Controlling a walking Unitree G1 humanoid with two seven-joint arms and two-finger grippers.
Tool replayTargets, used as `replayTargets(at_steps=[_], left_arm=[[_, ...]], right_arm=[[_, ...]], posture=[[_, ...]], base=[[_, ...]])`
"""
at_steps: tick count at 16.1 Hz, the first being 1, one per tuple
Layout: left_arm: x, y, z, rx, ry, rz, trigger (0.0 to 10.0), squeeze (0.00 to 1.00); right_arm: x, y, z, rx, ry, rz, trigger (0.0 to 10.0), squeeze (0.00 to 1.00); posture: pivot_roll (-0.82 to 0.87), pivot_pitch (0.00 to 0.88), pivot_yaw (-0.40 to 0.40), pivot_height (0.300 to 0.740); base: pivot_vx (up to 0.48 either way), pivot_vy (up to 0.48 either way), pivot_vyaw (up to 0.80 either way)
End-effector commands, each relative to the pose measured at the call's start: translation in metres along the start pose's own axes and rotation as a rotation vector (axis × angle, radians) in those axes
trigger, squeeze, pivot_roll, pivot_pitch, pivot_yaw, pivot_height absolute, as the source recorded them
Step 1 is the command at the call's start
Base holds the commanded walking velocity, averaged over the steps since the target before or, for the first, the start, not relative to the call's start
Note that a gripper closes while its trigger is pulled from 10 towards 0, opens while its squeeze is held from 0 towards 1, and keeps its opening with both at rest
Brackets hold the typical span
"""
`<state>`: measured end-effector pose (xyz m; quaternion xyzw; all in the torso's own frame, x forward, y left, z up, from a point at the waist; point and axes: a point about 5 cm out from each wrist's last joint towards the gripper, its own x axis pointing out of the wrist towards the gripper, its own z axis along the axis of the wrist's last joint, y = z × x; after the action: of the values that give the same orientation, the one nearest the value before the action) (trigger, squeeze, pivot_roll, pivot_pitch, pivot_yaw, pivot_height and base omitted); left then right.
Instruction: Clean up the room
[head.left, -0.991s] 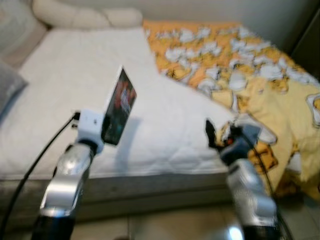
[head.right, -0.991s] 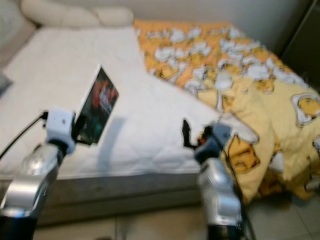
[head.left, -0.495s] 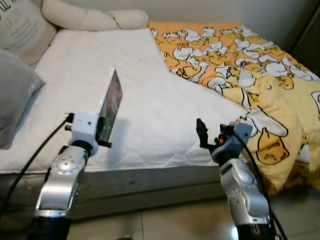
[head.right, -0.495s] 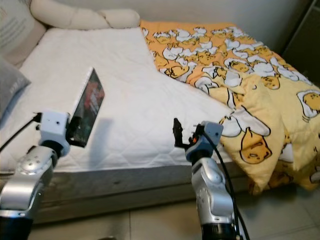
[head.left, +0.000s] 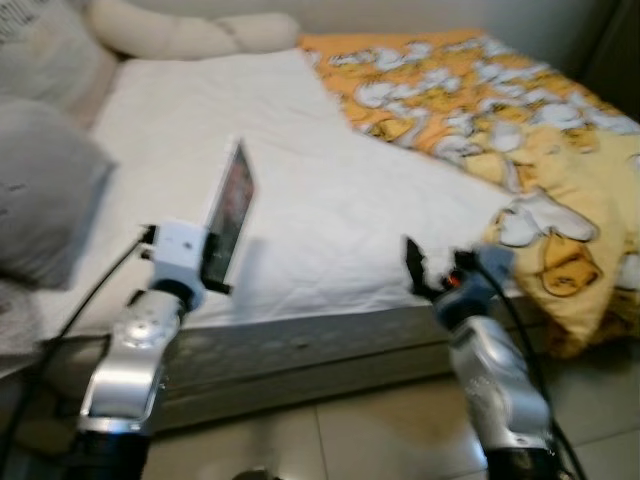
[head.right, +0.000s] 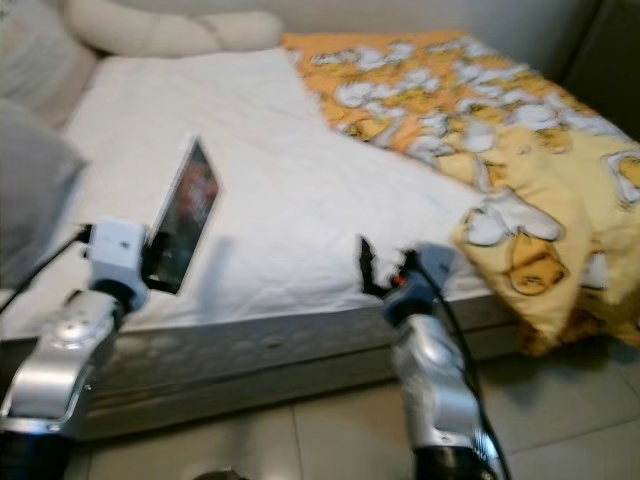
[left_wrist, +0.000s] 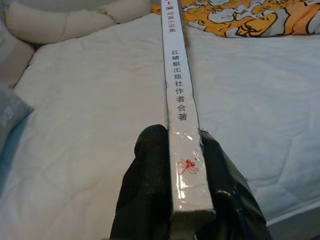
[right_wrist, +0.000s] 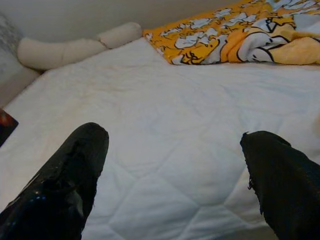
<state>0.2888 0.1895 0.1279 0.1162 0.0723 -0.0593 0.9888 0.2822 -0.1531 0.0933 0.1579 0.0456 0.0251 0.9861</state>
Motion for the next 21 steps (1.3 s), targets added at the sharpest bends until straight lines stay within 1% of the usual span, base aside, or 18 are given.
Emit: replayTargets(at_steps=[1, 7, 9, 11, 13, 16, 18, 21], left_arm=[[0.001, 0.004, 0.011, 0.008, -0.047, 0.018, 10.0, 0.00], [0.000, 0.004, 0.009, -0.003, -0.048, 0.027, 10.0, 0.00], [0.001, 0.003, 0.011, -0.012, -0.056, 0.021, 10.0, 0.00], [0.001, 0.004, 0.011, -0.005, -0.056, 0.025, 10.0, 0.00], [0.002, 0.008, 0.012, -0.009, -0.065, 0.038, 10.0, 0.00], [0.003, 0.009, 0.013, -0.006, -0.069, 0.041, 10.0, 0.00], [0.003, 0.009, 0.013, -0.005, -0.069, 0.041, 10.0, 0.00], [0.003, 0.008, 0.013, -0.004, -0.069, 0.036, 10.0, 0.00]], right_arm=[[0.001, 0.005, 0.001, 0.006, -0.010, 0.015, 10.0, 0.00], [0.001, 0.007, -0.001, 0.008, -0.004, 0.036, 10.0, 0.00], [0.001, 0.013, -0.002, 0.026, 0.010, 0.078, 10.0, 0.00], [0.001, 0.019, -0.001, -0.013, 0.008, 0.129, 10.0, 0.00], [0.000, 0.025, -0.001, -0.030, 0.012, 0.181, 10.0, 0.00], [0.000, 0.028, -0.002, -0.038, 0.020, 0.205, 10.0, 0.00], [0.001, 0.025, -0.004, -0.003, 0.023, 0.174, 10.0, 0.00], [0.001, 0.024, -0.003, -0.016, 0.022, 0.178, 10.0, 0.00]], posture=[[0.02, 0.000, -0.009, 0.740], [0.02, 0.000, -0.006, 0.740], [0.02, 0.000, -0.004, 0.740], [0.02, 0.000, -0.003, 0.740], [0.02, 0.000, -0.002, 0.740], [0.02, 0.000, -0.001, 0.740], [0.02, 0.000, 0.000, 0.740], [0.02, 0.000, 0.001, 0.740]], base=[[0.000, 0.000, 0.00], [0.000, 0.000, 0.00], [0.000, 0.000, 0.00], [0.000, 0.000, 0.00], [0.000, 0.000, 0.73], [0.300, 0.000, 0.79], [0.324, 0.000, 0.00], [0.325, 0.000, 0.00]])
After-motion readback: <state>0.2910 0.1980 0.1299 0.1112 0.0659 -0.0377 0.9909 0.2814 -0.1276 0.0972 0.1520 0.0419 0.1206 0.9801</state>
